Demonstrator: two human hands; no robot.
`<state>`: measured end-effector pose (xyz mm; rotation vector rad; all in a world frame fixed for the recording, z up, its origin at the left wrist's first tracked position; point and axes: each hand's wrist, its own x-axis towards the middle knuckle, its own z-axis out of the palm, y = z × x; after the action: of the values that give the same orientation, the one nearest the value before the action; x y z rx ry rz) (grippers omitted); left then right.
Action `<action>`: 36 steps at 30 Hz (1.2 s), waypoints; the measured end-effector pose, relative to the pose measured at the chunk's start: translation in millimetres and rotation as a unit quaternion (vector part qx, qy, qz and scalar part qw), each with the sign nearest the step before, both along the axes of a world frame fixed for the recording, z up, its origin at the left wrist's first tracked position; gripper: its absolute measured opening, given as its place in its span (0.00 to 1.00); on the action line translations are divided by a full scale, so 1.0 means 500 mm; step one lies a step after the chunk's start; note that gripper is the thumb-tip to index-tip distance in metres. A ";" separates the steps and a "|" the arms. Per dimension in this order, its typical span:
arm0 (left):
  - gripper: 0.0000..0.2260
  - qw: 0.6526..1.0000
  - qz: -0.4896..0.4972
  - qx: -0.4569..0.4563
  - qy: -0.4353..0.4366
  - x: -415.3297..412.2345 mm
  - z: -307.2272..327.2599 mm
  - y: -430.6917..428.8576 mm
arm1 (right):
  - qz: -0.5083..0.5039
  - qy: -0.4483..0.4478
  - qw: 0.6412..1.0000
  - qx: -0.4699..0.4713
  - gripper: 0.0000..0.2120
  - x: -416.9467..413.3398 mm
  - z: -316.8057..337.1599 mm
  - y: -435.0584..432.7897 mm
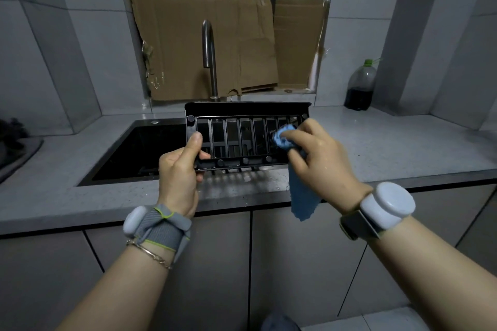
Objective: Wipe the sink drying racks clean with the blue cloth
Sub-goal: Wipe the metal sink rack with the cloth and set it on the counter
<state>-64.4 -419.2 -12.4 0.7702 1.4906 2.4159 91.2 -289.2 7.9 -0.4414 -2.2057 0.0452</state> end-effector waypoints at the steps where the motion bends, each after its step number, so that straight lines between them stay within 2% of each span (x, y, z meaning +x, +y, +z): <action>1: 0.27 1.000 -0.002 -0.001 0.003 0.001 0.002 -0.001 | -0.010 0.012 1.000 -0.004 0.16 -0.005 0.007 0.003; 4: 0.27 1.000 -0.005 0.003 0.004 0.000 0.008 -0.001 | -0.035 0.032 0.999 -0.021 0.16 -0.019 0.020 0.006; 8: 0.26 1.000 0.010 0.009 -0.015 -0.010 0.002 -0.001 | 0.012 0.011 1.000 -0.003 0.15 -0.004 -0.007 -0.008; 10: 0.26 1.000 0.014 -0.002 -0.004 -0.007 -0.005 -0.001 | 0.031 0.011 0.999 -0.008 0.18 0.005 -0.027 -0.009; 13: 0.26 1.000 0.009 -0.006 -0.001 0.002 -0.007 0.001 | 0.027 0.081 0.996 -0.040 0.19 0.014 -0.032 0.002; 16: 0.27 1.000 0.007 0.003 -0.013 -0.002 -0.001 -0.001 | -0.002 0.144 0.988 -0.060 0.15 0.022 -0.018 0.010; 21: 0.26 1.000 -0.011 -0.003 0.003 0.002 -0.005 -0.001 | -0.060 0.061 0.996 -0.036 0.14 0.015 0.001 0.011; 26: 0.27 1.000 -0.013 -0.005 0.001 0.003 -0.002 0.004 | -0.076 0.058 0.995 -0.042 0.14 0.006 0.022 0.016; 31: 0.22 1.000 -0.006 0.017 -0.019 0.000 0.004 0.007 | -0.046 0.013 0.998 -0.029 0.10 0.029 -0.002 0.004; 34: 0.26 1.000 0.009 0.000 -0.009 0.003 -0.003 0.009 | -0.030 -0.007 0.999 -0.017 0.10 0.037 -0.005 0.012; 36: 0.27 1.000 0.011 -0.005 -0.005 0.005 -0.003 0.009 | -0.028 0.027 0.999 -0.015 0.11 0.040 -0.003 0.017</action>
<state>-61.8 -414.8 -13.9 0.7437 1.5129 2.4229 111.0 -280.7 6.4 -0.5126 -2.1409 0.0595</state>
